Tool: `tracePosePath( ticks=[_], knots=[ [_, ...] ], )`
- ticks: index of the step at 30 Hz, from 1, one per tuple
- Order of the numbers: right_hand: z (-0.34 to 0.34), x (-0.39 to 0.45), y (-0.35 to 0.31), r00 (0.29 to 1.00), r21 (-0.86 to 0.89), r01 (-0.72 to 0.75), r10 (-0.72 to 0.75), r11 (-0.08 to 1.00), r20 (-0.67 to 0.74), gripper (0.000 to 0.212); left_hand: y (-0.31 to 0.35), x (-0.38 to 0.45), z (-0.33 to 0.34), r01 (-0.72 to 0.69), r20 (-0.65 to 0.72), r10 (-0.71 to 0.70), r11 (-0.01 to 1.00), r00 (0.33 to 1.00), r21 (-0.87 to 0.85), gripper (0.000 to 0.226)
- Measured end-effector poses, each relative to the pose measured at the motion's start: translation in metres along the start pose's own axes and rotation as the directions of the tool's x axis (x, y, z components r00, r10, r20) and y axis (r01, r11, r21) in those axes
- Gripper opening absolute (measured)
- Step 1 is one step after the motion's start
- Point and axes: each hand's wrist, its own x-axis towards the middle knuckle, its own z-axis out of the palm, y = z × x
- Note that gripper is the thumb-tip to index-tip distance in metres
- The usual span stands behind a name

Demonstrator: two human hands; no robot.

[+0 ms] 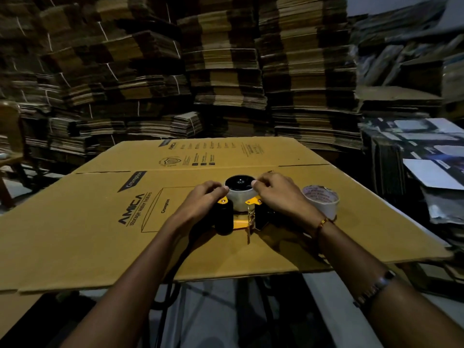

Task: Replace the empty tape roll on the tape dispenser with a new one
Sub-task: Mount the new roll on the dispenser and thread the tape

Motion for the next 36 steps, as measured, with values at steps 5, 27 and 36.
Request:
tracePosePath(
  ticks=[5,27,36],
  knots=[
    [-0.003,-0.019,-0.002,0.992,-0.027,0.106,-0.107,0.994,-0.059,0.046,0.003,-0.012,0.002,-0.037,-0.097,0.049,0.992,0.994,0.119,0.043],
    [-0.011,-0.046,0.016,0.932,-0.356,0.325,-0.361,0.876,-0.039,0.023,0.031,-0.060,0.030,0.000,-0.187,0.034,0.984,0.982,0.180,0.074],
    [0.003,-0.040,0.017,0.942,-0.375,0.317,-0.336,0.872,0.015,0.028,0.019,-0.059,0.021,0.004,-0.189,0.052,0.959,0.981,0.284,0.041]
  ],
)
